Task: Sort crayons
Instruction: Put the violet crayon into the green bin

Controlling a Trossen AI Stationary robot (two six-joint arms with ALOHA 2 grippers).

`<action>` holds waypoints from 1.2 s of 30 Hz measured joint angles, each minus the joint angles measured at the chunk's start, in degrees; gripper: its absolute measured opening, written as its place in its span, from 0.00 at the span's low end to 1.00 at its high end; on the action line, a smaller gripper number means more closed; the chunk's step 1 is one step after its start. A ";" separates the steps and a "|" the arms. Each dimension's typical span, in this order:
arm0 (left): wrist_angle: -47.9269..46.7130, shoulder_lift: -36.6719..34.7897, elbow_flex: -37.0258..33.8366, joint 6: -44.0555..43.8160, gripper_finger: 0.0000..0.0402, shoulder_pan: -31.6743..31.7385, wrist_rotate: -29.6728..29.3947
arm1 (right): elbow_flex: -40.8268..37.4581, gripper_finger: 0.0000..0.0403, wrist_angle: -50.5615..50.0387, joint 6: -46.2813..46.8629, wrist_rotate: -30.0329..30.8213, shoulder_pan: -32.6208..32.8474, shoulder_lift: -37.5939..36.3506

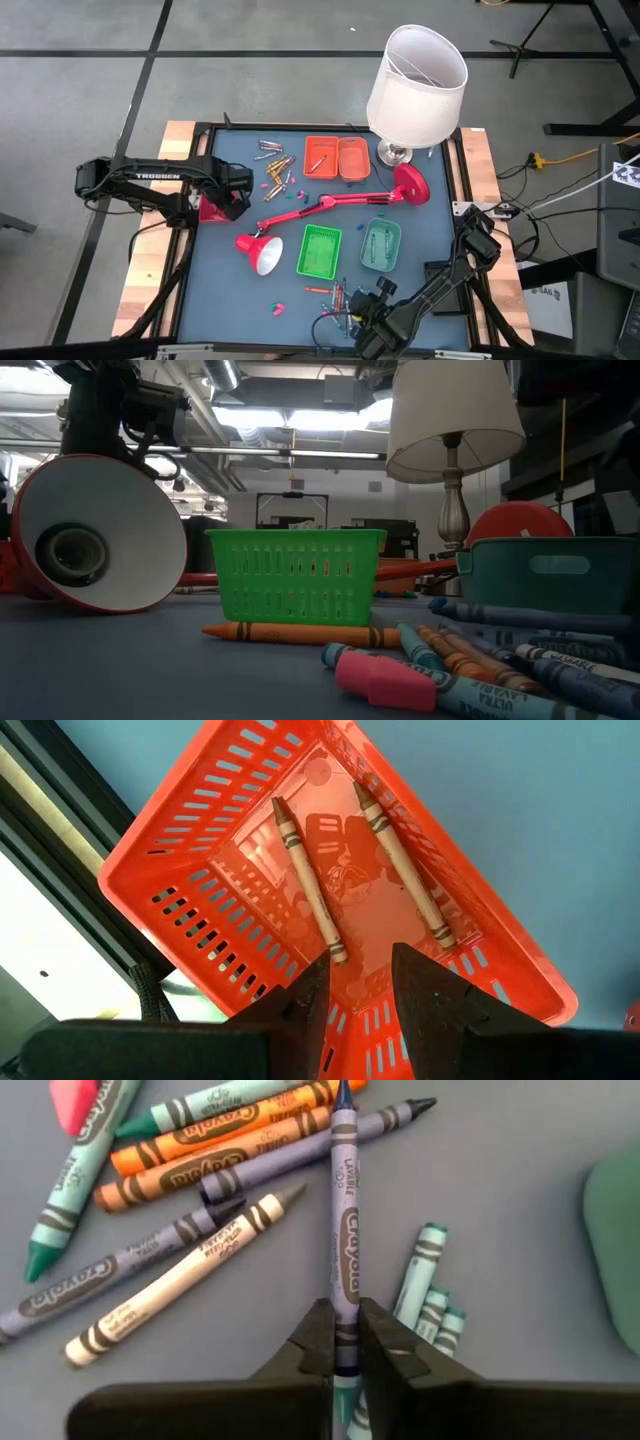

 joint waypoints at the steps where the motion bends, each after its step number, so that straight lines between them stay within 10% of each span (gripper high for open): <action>1: 0.00 0.00 0.00 0.00 0.23 0.00 0.02 | 0.00 0.04 -0.03 0.00 -0.01 0.00 0.00; 21: 0.00 -0.01 0.00 -0.02 0.23 0.00 0.00 | 0.07 0.04 -1.49 -0.73 8.30 -0.35 -6.48; 36: 0.02 0.00 0.00 -0.02 0.23 0.00 0.02 | 0.68 0.06 0.99 -22.19 6.76 -10.47 -7.72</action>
